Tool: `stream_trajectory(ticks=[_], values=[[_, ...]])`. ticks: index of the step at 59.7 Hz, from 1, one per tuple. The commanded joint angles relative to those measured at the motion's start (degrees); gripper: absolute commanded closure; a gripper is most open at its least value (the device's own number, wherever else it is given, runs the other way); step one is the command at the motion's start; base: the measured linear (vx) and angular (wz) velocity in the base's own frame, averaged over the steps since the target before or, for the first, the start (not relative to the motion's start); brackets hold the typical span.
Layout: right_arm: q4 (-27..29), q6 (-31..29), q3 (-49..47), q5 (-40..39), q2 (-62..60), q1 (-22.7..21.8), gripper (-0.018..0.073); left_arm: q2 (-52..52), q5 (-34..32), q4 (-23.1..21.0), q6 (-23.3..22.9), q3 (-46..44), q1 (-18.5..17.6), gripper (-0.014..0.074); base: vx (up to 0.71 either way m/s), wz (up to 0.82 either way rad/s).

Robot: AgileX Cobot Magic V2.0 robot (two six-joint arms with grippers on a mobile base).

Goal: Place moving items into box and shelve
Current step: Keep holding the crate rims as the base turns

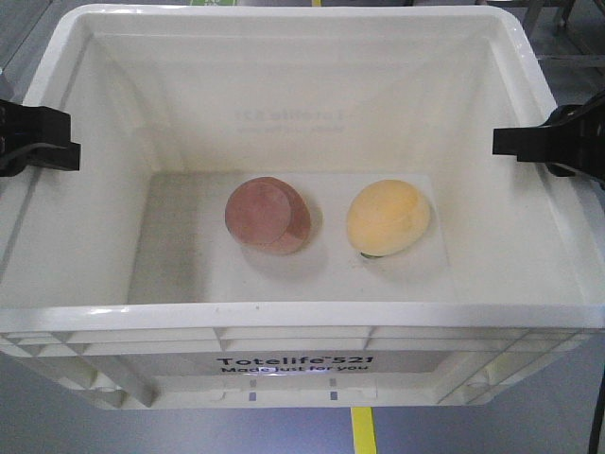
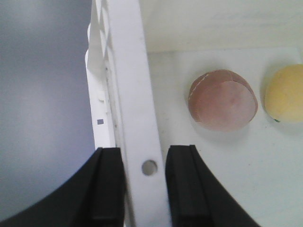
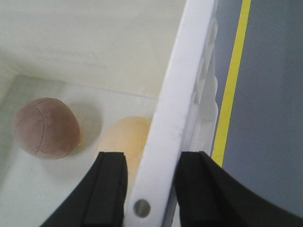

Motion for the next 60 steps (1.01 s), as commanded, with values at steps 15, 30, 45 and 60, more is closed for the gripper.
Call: stream_trajectory(ticks=[15, 30, 45, 60], values=[[2.4, -1.6, -2.5, -6.7, -1.7, 0.0, 0.0565, -1.7, -7.5, -0.2, 0.6, -2.7, -0.2, 0.06, 0.52, -0.04], [2.4, -1.6, -2.5, -6.7, -1.7, 0.0, 0.0565, -1.6, -7.5, -0.2, 0.6, -2.7, -0.2, 0.06, 0.48, -0.06], [2.4, -1.6, -2.5, -6.7, -1.7, 0.0, 0.0565, -1.6, -7.5, -0.2, 0.6, -2.7, -0.2, 0.06, 0.35, -0.51], [2.4, -1.6, -2.5, -6.7, -1.7, 0.0, 0.0565, -1.6, -7.5, -0.2, 0.6, -2.7, -0.2, 0.06, 0.32, -0.61]])
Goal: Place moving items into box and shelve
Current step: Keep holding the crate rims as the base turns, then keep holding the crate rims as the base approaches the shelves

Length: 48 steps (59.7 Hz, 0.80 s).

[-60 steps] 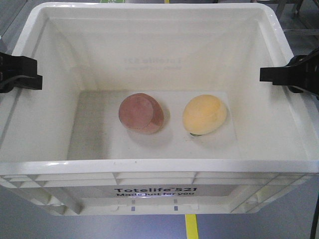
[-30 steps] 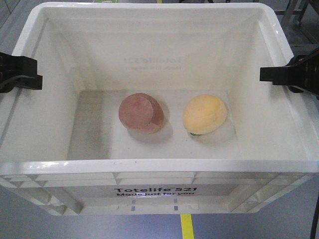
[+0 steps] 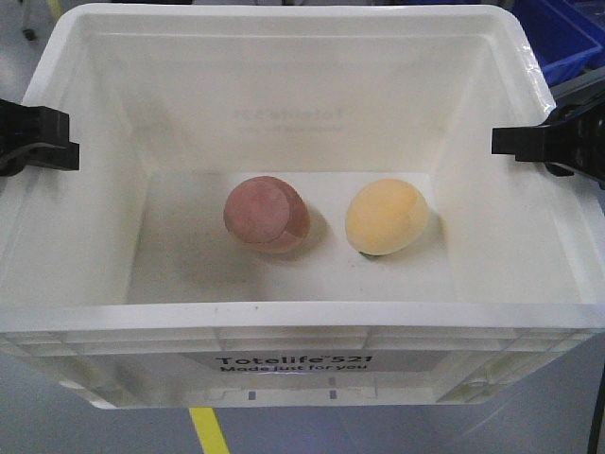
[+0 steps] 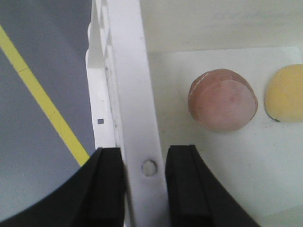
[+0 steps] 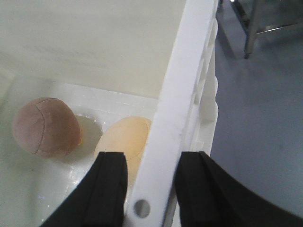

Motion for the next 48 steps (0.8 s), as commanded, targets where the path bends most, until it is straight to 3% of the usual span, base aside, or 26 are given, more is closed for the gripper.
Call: stream_trajectory(ticks=[1, 48], values=[[2.4, -1.6, -2.5, -6.5, -1.7, 0.0, 0.0565, -1.6, -7.5, -0.4, 0.6, -2.7, -0.2, 0.06, 0.31, -0.62], [2.4, -1.6, -2.5, -6.5, -1.7, 0.0, 0.0565, -1.6, -7.5, -0.3, 0.6, -2.7, -0.2, 0.06, 0.28, -0.66]])
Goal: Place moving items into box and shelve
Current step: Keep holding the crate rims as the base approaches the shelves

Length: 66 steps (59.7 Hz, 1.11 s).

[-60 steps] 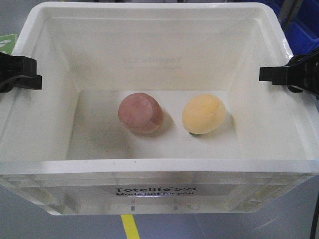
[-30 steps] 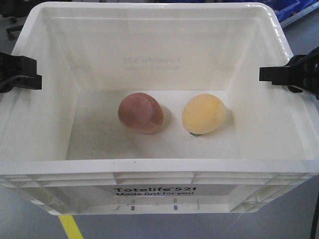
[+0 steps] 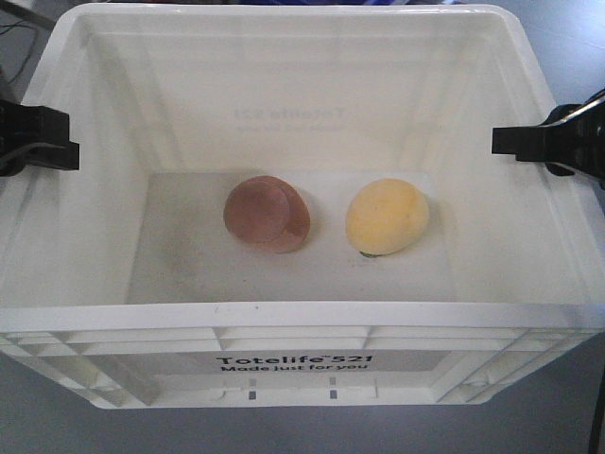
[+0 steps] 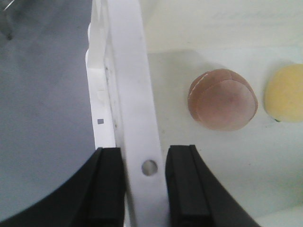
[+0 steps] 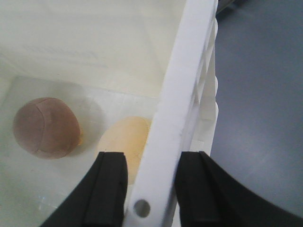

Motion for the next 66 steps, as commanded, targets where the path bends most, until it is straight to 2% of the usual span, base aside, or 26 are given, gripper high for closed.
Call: stream_trajectory(ticks=[1, 37, 66], values=[[2.4, -1.6, -2.5, -6.5, -1.7, 0.0, 0.0565, -1.6, -7.5, -0.3, 0.6, -2.7, -0.2, 0.06, 0.24, -0.68], [2.4, -1.6, -2.5, -6.5, -1.7, 0.0, 0.0565, -1.6, -7.5, -0.3, 0.6, -2.7, -0.2, 0.06, 0.24, -0.63], [2.4, -1.6, -2.5, -6.5, -1.7, 0.0, 0.0565, -1.6, -7.5, -0.3, 0.6, -2.7, -0.2, 0.06, 0.28, -0.4]])
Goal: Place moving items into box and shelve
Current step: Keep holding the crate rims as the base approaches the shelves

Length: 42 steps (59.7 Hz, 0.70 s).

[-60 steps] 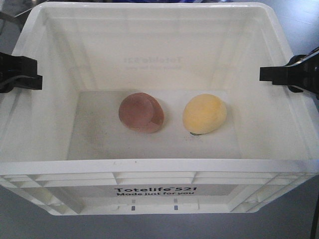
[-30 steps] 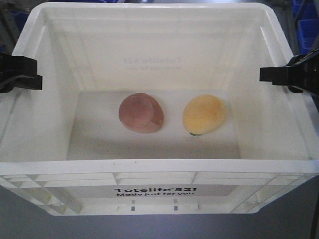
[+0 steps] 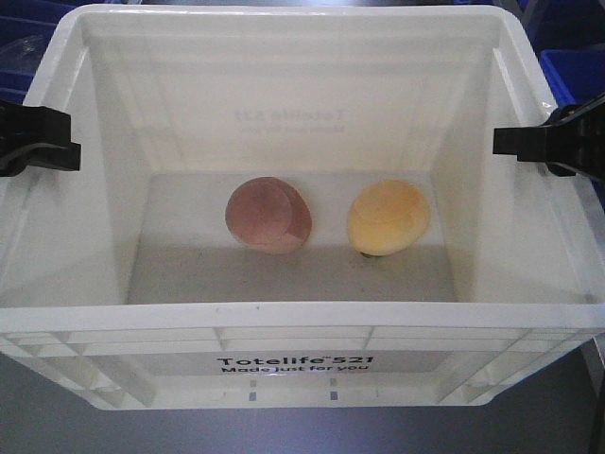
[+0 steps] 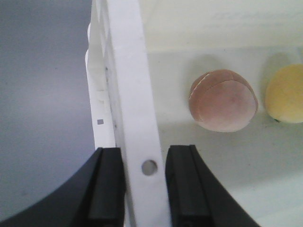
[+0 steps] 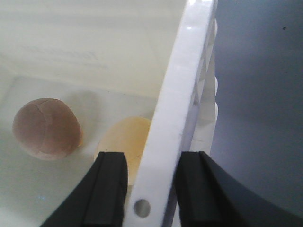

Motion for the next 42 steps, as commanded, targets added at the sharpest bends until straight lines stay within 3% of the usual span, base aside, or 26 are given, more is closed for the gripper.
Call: stream_trajectory(ticks=[1, 42], values=[[2.4, -1.6, -2.5, -6.7, -1.7, 0.0, 0.0565, -1.6, -7.5, -0.2, 0.6, -2.7, -0.2, 0.06, 0.31, -0.31], [2.4, -1.6, -2.5, -6.3, -1.9, 0.0, 0.0565, -1.7, -7.4, -0.2, 0.6, -2.7, -0.2, 0.06, 0.37, -0.21]])
